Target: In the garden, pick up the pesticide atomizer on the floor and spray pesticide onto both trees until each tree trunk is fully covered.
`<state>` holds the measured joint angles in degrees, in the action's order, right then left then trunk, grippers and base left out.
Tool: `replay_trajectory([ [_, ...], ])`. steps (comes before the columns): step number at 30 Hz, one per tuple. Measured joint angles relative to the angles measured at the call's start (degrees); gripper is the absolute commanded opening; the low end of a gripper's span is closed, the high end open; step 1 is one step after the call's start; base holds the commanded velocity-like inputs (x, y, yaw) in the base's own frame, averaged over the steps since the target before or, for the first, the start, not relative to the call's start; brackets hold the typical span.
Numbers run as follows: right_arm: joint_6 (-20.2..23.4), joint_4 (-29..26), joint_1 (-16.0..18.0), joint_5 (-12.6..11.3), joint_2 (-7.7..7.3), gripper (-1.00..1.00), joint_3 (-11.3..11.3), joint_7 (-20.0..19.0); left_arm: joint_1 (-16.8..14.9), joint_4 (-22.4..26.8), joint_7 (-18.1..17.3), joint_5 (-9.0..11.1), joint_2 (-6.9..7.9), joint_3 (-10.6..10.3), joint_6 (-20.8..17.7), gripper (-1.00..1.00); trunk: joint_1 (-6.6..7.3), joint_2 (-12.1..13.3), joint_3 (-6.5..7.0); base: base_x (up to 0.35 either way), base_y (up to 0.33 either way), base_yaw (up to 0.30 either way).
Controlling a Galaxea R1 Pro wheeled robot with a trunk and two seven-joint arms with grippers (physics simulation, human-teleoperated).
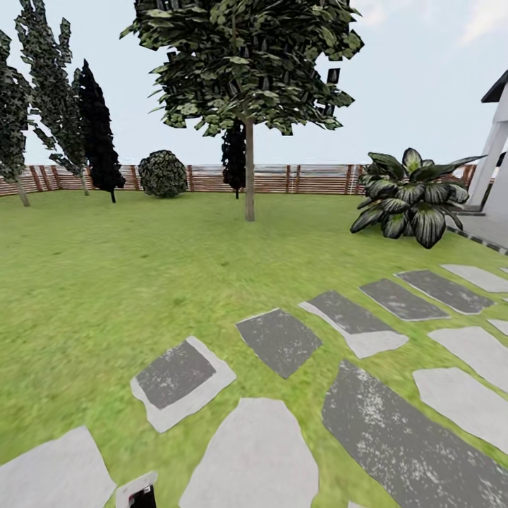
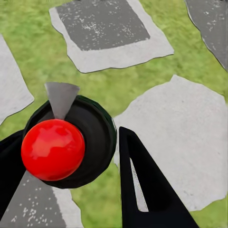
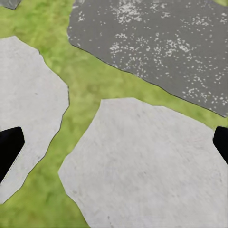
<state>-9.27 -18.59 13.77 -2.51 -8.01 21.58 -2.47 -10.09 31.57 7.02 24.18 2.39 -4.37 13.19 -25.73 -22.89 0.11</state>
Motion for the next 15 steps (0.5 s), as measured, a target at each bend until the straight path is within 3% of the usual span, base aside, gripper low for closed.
replay_trajectory([
  [15,-0.01,0.04,0.0,0.06,0.01,1.0,-0.06,-0.02,0.0,0.04,-0.06,0.05,0.06,-0.08,0.06,-1.0,0.0,0.0,0.0,0.334,0.0,0.0],
])
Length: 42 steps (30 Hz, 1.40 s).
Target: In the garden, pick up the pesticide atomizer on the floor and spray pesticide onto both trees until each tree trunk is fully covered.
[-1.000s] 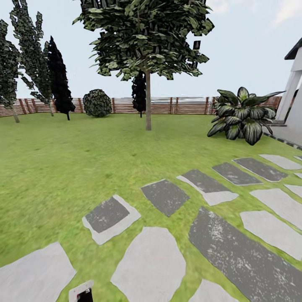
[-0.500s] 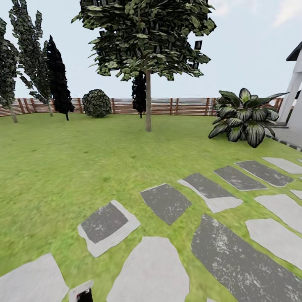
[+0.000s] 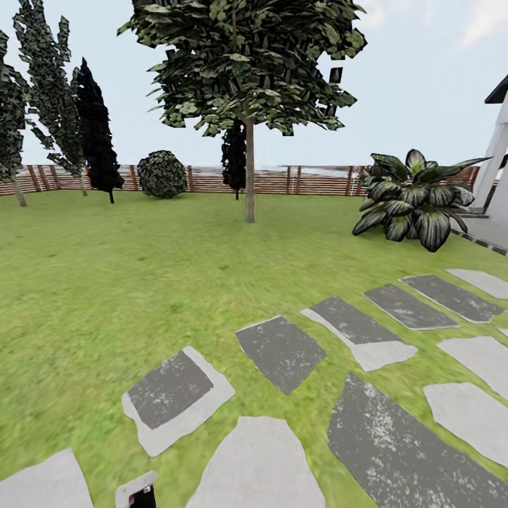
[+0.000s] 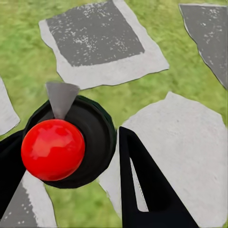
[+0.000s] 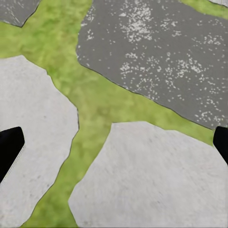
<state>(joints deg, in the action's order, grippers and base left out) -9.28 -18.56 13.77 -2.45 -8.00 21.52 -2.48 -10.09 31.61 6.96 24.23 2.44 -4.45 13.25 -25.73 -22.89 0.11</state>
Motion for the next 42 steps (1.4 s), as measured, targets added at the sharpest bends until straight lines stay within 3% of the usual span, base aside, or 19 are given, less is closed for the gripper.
replay_trajectory([
  [42,-0.07,-0.03,0.0,0.07,-0.02,1.0,0.05,0.01,0.0,-0.02,-0.05,-0.05,-0.03,-0.01,0.03,-1.0,0.0,0.0,0.0,0.334,0.0,-0.031],
])
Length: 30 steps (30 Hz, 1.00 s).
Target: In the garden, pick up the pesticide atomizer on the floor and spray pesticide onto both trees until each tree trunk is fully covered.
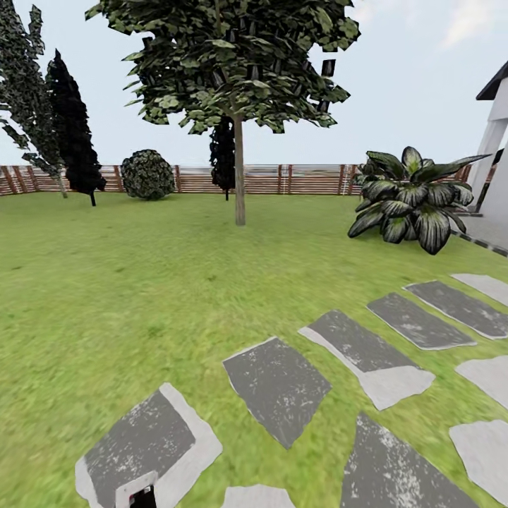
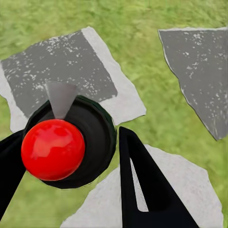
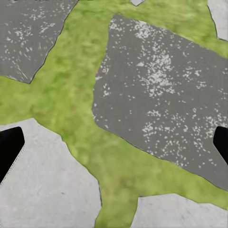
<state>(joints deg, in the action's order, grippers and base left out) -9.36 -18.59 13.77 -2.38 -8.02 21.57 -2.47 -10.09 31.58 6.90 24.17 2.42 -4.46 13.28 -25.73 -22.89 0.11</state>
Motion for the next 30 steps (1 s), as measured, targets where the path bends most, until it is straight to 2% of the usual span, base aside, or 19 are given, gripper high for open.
replay_trajectory([
  [30,0.0,-0.03,0.0,0.04,0.02,1.0,-0.08,0.0,0.0,-0.02,0.05,-0.08,-0.03,0.01,0.0,-1.0,0.0,0.0,0.0,0.334,0.0,0.0],
])
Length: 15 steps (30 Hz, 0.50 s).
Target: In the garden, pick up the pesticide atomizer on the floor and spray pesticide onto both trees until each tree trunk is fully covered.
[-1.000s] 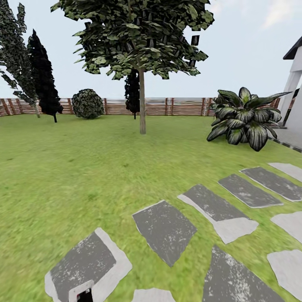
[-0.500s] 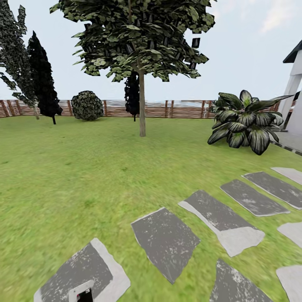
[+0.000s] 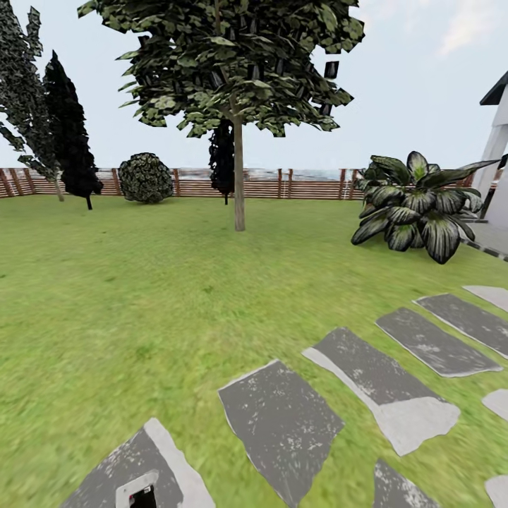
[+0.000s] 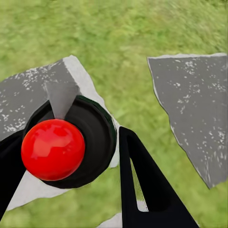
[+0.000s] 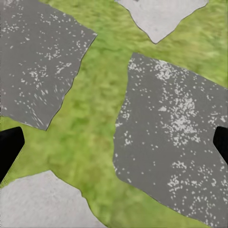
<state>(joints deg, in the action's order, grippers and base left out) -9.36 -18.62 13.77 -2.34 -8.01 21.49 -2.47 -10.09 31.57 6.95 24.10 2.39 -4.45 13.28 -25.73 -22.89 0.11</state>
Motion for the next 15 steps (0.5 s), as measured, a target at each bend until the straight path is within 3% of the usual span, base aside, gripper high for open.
replay_trajectory([
  [15,0.0,0.01,0.0,-0.02,0.0,1.0,0.0,0.0,0.0,0.02,0.0,0.05,0.0,0.0,0.01,-1.0,-0.04,0.03,0.0,0.334,0.0,0.0],
])
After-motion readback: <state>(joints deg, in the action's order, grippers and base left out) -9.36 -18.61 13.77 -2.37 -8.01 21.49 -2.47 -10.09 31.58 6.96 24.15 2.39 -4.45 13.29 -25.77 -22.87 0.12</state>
